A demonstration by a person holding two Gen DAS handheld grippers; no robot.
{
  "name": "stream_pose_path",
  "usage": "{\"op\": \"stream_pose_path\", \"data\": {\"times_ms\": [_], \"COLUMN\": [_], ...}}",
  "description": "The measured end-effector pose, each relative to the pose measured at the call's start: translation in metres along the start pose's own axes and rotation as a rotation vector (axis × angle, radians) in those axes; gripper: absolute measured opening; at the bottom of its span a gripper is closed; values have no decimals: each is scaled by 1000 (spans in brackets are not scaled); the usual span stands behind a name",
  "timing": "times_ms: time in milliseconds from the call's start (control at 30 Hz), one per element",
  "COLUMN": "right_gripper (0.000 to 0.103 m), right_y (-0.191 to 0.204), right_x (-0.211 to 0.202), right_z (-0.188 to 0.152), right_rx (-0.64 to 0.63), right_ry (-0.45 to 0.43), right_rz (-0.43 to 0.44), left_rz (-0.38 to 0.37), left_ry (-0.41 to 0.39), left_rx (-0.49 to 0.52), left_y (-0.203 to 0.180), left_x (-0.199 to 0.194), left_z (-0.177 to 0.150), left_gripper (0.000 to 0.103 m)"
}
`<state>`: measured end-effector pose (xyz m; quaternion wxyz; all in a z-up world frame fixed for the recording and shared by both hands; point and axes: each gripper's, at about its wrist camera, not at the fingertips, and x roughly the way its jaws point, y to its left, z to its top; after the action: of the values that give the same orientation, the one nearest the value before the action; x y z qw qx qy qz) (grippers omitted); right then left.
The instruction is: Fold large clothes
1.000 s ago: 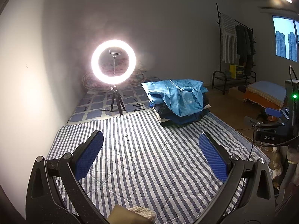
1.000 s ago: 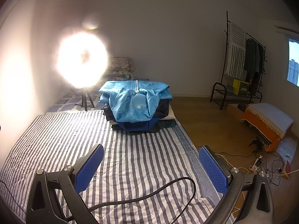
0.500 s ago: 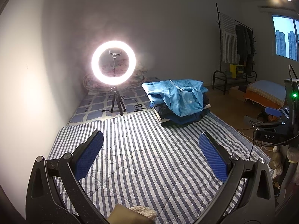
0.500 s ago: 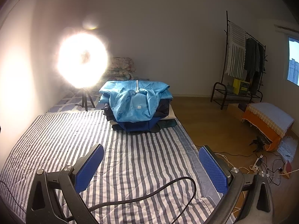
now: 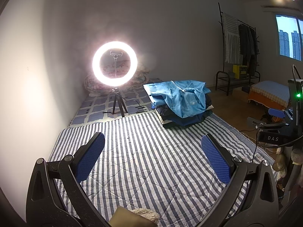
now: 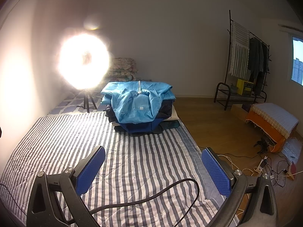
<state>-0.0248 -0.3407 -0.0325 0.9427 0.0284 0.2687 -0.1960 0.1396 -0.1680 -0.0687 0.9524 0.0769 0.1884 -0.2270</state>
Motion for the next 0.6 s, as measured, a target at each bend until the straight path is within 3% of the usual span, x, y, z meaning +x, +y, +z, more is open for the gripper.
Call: {"op": "stream_pose_path", "data": {"times_ms": [600], "right_gripper": [103], "right_y": [2], "right_x": [0], "right_z": [-1], "right_rx": [-4], "right_ry": [-1], "right_rz": [-1], "left_rz": [-1], "left_ry": [-3], "left_rx": [2], "left_y": [1], "left_x": [-1], "left_z": [0], "left_gripper": [103]}}
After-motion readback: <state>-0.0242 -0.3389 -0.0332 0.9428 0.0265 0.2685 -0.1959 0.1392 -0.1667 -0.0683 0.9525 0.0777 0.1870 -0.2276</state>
